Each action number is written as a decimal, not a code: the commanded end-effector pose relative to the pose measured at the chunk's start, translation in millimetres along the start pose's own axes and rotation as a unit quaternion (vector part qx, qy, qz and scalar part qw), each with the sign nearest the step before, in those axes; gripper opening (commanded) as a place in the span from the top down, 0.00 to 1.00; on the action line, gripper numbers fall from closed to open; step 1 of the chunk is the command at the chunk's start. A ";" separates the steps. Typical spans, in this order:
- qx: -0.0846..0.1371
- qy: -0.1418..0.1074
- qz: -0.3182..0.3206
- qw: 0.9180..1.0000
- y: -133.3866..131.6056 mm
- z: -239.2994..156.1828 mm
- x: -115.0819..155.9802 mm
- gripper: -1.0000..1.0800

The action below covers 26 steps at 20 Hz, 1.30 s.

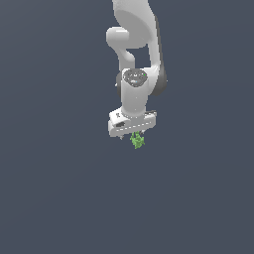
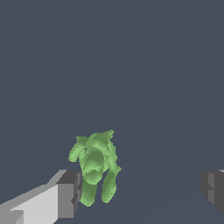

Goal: Pick up the object and move it to a goal position.

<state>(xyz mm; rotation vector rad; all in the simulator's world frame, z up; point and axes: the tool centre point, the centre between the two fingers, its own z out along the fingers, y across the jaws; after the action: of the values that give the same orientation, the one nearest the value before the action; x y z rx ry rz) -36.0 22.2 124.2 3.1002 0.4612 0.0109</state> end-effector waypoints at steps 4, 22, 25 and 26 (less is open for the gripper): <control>0.003 -0.002 -0.066 0.998 -28.6 18.2 -13.5 0.04; 0.004 -0.003 -0.094 0.996 -41.6 57.2 -21.2 0.04; 0.004 -0.003 -0.095 0.995 -42.0 68.9 -21.4 0.04; 0.004 -0.003 -0.095 0.995 -41.8 71.5 -21.4 0.04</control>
<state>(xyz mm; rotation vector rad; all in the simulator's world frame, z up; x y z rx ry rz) -68.4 55.6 57.2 3.0499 0.7555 -0.0018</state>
